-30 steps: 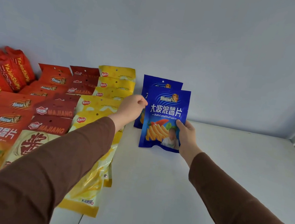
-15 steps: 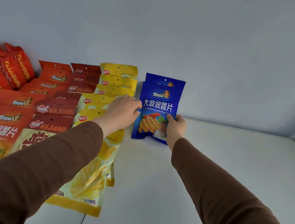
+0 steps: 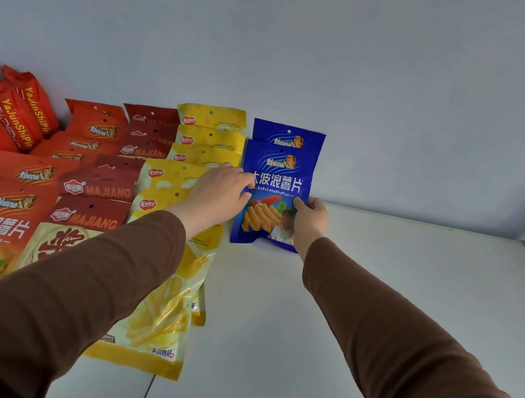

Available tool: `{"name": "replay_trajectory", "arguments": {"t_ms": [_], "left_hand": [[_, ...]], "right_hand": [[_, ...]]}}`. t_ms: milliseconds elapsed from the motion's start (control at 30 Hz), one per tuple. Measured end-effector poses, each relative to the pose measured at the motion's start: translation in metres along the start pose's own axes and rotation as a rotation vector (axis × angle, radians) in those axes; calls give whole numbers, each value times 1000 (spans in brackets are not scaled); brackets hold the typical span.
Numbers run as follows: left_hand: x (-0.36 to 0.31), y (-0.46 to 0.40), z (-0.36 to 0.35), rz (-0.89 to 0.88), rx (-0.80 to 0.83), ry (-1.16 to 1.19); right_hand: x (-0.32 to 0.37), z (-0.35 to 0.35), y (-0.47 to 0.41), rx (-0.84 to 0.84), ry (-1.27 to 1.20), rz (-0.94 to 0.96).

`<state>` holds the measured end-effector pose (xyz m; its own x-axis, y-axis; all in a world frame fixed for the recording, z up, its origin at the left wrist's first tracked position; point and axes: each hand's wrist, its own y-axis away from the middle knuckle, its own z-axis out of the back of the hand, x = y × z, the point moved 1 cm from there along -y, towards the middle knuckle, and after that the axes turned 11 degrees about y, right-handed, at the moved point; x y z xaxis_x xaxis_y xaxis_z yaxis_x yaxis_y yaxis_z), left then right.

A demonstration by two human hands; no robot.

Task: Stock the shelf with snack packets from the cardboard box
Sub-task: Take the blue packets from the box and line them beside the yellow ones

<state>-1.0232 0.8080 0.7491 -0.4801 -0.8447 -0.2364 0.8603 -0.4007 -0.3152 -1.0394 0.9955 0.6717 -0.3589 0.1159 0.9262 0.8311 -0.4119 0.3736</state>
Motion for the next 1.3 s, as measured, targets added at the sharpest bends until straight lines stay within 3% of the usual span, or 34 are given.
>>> {"name": "replay_trajectory", "arguments": {"t_ms": [233, 333, 433, 600, 833, 1300], "left_hand": [[0, 11, 3, 34, -11, -5], [-6, 19, 7, 58, -29, -5], [-16, 31, 18, 106, -57, -5], [-41, 77, 40, 190, -117, -19], [-91, 208, 65, 388, -174, -77], [-141, 595, 105, 1091, -239, -60]], "right_hand": [[9, 20, 9, -24, 119, 82], [14, 35, 14, -89, 303, 281], [22, 48, 28, -41, 588, 588], [32, 58, 78, 162, 999, 873], [0, 73, 176, 369, 1102, 1247], [-169, -8, 469, 1070, 1094, 1465]]}}
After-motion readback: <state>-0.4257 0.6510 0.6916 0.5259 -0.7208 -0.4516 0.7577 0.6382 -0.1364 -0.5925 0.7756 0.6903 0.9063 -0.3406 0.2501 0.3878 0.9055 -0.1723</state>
